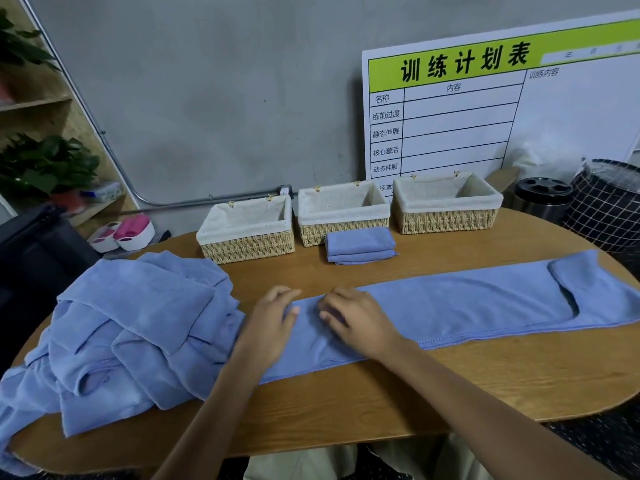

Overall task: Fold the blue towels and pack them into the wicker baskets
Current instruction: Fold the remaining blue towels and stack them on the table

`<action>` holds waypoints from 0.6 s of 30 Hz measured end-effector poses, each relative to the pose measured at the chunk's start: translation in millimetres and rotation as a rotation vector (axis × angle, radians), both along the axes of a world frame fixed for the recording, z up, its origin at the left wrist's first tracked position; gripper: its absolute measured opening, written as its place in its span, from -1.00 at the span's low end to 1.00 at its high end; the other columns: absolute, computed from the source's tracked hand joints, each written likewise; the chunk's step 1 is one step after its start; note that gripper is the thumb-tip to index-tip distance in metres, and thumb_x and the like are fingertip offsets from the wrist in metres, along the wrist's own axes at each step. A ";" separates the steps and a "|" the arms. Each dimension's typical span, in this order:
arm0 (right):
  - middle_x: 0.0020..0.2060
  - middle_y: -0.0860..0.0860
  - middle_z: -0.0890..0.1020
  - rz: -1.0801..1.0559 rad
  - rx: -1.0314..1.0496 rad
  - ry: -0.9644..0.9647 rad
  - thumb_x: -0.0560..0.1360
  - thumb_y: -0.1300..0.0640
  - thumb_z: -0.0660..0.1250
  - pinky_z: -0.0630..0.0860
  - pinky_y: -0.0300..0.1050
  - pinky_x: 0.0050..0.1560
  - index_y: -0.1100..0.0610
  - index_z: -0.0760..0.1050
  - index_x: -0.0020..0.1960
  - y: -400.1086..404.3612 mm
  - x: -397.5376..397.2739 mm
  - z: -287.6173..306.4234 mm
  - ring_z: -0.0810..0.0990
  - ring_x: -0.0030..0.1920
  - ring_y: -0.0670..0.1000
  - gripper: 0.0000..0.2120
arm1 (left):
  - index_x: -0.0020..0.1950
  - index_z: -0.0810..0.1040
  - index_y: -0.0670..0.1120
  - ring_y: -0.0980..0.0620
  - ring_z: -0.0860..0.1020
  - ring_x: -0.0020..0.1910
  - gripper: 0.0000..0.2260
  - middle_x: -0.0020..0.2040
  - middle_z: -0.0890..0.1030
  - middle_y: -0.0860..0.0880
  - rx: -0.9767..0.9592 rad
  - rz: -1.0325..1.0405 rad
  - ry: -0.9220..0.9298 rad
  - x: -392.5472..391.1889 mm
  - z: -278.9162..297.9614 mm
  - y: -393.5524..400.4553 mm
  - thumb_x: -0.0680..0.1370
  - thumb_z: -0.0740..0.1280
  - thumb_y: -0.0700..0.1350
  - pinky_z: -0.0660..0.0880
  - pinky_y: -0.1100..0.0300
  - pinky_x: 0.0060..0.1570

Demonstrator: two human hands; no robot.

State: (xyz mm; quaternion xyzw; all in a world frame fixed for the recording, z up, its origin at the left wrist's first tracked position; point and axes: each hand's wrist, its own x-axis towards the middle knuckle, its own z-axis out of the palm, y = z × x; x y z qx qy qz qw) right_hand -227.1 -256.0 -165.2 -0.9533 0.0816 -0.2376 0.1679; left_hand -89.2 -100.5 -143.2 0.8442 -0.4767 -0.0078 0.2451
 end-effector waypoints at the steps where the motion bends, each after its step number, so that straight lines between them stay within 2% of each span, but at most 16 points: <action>1: 0.12 -0.02 0.56 -0.027 -0.034 0.102 0.61 -0.01 0.20 0.39 0.02 0.06 0.03 0.54 0.19 -4.9 -0.2 -3.1 0.53 0.15 0.13 -0.76 | 0.57 0.31 0.04 -0.03 0.24 0.54 -0.57 0.56 0.28 0.04 0.105 -0.003 0.019 -5.8 -12.2 -5.7 0.70 0.16 0.06 0.24 0.02 0.46; 2: 0.30 -0.03 0.50 -0.042 -0.052 0.220 0.64 -0.07 0.16 0.35 0.06 0.22 -0.01 0.49 0.32 -10.0 -2.7 -6.8 0.44 0.32 0.12 -0.68 | 0.62 0.17 0.10 -0.01 0.05 0.61 -0.49 0.63 0.10 0.10 0.245 0.010 0.003 -9.5 -23.6 -8.6 0.68 0.06 0.19 0.09 -0.04 0.53; 4: 0.55 -0.08 0.22 -0.044 -0.064 0.395 0.64 -0.25 0.01 0.10 0.15 0.49 -0.13 0.28 0.52 -21.5 -14.6 -13.3 0.13 0.55 0.05 -0.51 | 0.64 -0.06 0.20 0.02 -0.19 0.62 -0.31 0.63 -0.17 0.19 0.411 0.042 -0.045 -5.7 -38.3 -8.2 0.54 -0.20 0.43 -0.11 -0.12 0.56; 6: 0.61 -0.14 -0.02 -0.052 -0.042 0.477 0.59 -0.35 -0.11 -0.15 0.16 0.55 -0.23 0.06 0.58 -34.1 -29.1 -12.4 -0.12 0.60 -0.01 -0.42 | 0.63 -0.14 0.22 0.00 -0.25 0.61 -0.13 0.61 -0.25 0.20 0.424 0.031 -0.070 3.7 -41.6 -7.1 0.37 -0.37 0.56 -0.15 -0.17 0.56; 7: 0.61 -0.17 -0.09 -0.058 -0.029 0.504 0.58 -0.37 -0.13 -0.22 0.15 0.55 -0.26 -0.02 0.59 -40.8 -36.6 -11.8 -0.19 0.60 -0.02 -0.40 | 0.63 -0.15 0.22 0.00 -0.26 0.61 -0.06 0.61 -0.26 0.19 0.429 0.020 -0.076 6.5 -42.0 -6.3 0.31 -0.42 0.59 -0.16 -0.19 0.56; 10: 0.59 -0.20 -0.19 -0.094 -0.034 0.545 0.54 -0.43 -0.15 -0.29 0.12 0.55 -0.29 -0.12 0.58 -58.6 -52.7 -9.3 -0.28 0.58 -0.05 -0.35 | 0.63 -0.18 0.21 -0.02 -0.30 0.60 -0.02 0.61 -0.30 0.17 0.471 0.010 -0.071 11.1 -37.9 -7.5 0.27 -0.40 0.62 -0.18 -0.24 0.54; 14: 0.59 -0.19 -0.22 -0.107 -0.051 0.549 0.46 -0.50 -0.23 -0.30 0.12 0.55 -0.27 -0.16 0.58 -59.8 -56.4 -10.5 -0.31 0.58 -0.04 -0.26 | 0.62 -0.20 0.20 0.02 -0.33 0.59 -0.18 0.59 -0.35 0.17 0.446 0.002 -0.100 -4.1 -28.1 -18.6 0.44 -0.16 0.54 -0.24 -0.25 0.52; 16: 0.59 -0.18 -0.21 -0.107 -0.046 0.541 0.47 -0.50 -0.22 -0.29 0.13 0.55 -0.26 -0.16 0.59 -59.0 -55.4 -11.4 -0.30 0.58 -0.04 -0.26 | 0.62 -0.20 0.24 0.06 -0.34 0.58 -0.18 0.58 -0.35 0.21 0.393 -0.028 -0.092 -15.5 -32.9 -23.1 0.43 -0.20 0.56 -0.24 -0.23 0.54; 18: 0.59 -0.19 -0.19 -0.103 -0.046 0.524 0.50 -0.48 -0.17 -0.27 0.12 0.55 -0.27 -0.15 0.59 -61.7 -55.2 -10.4 -0.29 0.58 -0.05 -0.29 | 0.61 -0.18 0.26 0.05 -0.31 0.59 -0.10 0.57 -0.33 0.24 0.389 -0.036 -0.091 -16.9 -39.9 -24.0 0.33 -0.31 0.62 -0.25 -0.19 0.55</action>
